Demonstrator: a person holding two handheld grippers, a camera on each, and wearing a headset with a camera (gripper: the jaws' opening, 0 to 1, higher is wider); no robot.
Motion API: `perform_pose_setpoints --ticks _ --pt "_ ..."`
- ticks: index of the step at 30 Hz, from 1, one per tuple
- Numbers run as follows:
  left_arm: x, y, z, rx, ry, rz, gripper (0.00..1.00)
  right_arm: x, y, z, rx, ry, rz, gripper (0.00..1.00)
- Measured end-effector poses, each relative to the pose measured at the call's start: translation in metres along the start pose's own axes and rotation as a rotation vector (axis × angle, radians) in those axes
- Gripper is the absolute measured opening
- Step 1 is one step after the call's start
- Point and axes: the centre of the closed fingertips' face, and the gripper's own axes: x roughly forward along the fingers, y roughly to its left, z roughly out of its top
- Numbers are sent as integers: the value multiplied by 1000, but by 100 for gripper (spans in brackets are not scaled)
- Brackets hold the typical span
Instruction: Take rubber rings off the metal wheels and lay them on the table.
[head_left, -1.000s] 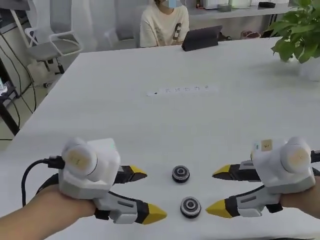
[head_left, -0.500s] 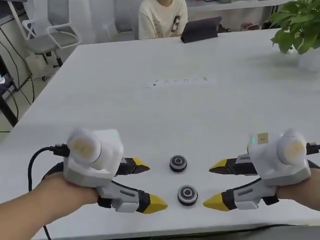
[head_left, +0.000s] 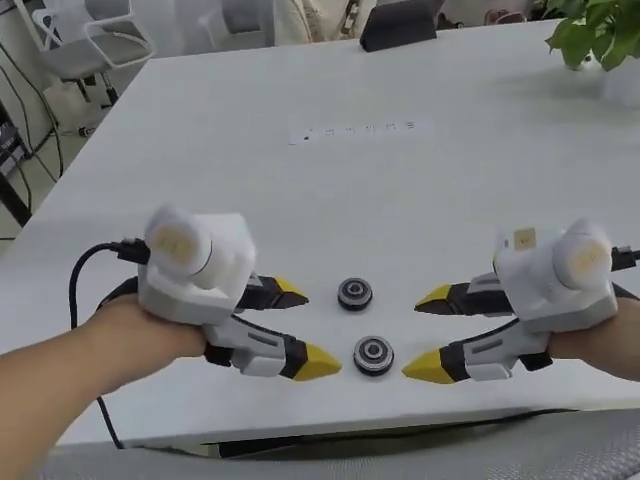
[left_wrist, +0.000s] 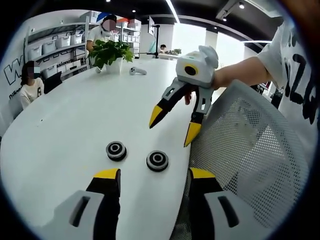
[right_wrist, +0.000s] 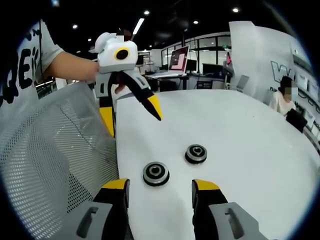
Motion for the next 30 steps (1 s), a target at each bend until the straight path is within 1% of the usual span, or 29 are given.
perform_pose_setpoints --ticks 3,5,8,14,19,21,25,28,30 --pt "3 2 -1 0 6 -8 49 2 -2 1 2 -5 1 48" --pt "6 4 -3 5 18 -12 49 2 -3 2 1 -8 2 47" --pt "10 5 -4 11 31 -22 45 4 -4 2 -1 -10 4 47" --pt "21 1 -3 13 42 -53 42 7 -7 1 0 -16 3 46" --pt "31 -2 1 30 43 -76 40 9 -8 -2 9 -17 6 46" --pt "34 -2 2 28 44 -82 39 10 -9 -4 16 -16 8 46" --pt "41 -6 -1 27 56 -105 33 11 -9 -4 25 -25 9 46" --pt "46 -9 -1 32 61 -115 33 11 -9 -4 22 -23 12 46" --pt "49 -9 -2 33 64 -120 32 11 -10 -3 41 -36 18 46"
